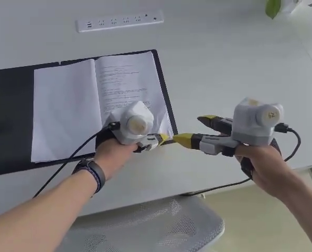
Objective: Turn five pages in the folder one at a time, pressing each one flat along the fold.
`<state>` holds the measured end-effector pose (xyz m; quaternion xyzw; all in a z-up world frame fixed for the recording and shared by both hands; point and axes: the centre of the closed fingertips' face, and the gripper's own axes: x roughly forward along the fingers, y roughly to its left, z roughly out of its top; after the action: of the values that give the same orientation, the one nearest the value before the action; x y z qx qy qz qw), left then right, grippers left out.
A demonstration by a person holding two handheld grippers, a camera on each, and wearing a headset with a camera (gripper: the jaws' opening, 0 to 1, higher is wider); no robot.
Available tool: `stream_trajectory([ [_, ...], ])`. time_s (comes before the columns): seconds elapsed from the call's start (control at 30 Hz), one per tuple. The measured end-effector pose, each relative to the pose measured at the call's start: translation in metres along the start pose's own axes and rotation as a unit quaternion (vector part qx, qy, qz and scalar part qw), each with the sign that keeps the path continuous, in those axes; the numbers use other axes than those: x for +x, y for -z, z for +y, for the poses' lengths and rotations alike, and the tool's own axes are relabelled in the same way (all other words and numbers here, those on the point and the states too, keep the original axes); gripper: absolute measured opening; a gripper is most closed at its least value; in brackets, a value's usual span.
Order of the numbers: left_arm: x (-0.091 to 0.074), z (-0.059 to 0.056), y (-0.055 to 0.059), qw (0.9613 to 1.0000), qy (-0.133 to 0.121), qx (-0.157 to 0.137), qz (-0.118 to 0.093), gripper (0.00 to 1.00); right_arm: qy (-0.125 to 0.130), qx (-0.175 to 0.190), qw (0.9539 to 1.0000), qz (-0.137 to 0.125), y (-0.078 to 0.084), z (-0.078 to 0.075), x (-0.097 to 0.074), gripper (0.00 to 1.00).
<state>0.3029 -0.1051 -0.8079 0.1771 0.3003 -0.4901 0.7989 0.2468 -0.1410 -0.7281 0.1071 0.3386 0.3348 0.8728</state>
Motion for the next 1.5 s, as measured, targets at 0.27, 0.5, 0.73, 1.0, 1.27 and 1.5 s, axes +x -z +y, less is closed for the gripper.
stream_trajectory([
  [0.27,0.000,-0.001,0.000,0.9999,0.006,-0.012,-0.005,0.50,-0.017,-0.003,0.9999,0.003,-0.007,-0.001,0.017,0.63],
  [0.5,-0.001,-0.002,0.000,0.9997,0.010,-0.020,-0.008,0.50,-0.037,-0.006,0.9993,0.009,-0.014,0.001,0.040,0.61],
  [0.73,-0.002,0.000,0.000,0.9995,0.011,-0.028,-0.010,0.48,-0.056,0.001,0.9983,0.016,-0.016,0.002,0.060,0.60],
  [1.0,-0.001,0.001,0.001,0.9998,0.004,-0.014,-0.011,0.47,-0.065,0.018,0.9973,0.028,-0.009,-0.001,0.073,0.59],
  [1.27,-0.001,0.003,0.001,0.9998,0.004,-0.015,-0.011,0.46,-0.069,0.031,0.9965,0.035,-0.009,-0.006,0.084,0.58],
  [1.5,-0.001,0.003,0.001,0.9998,0.005,-0.016,-0.011,0.46,-0.072,0.041,0.9959,0.034,-0.008,-0.006,0.085,0.57],
])
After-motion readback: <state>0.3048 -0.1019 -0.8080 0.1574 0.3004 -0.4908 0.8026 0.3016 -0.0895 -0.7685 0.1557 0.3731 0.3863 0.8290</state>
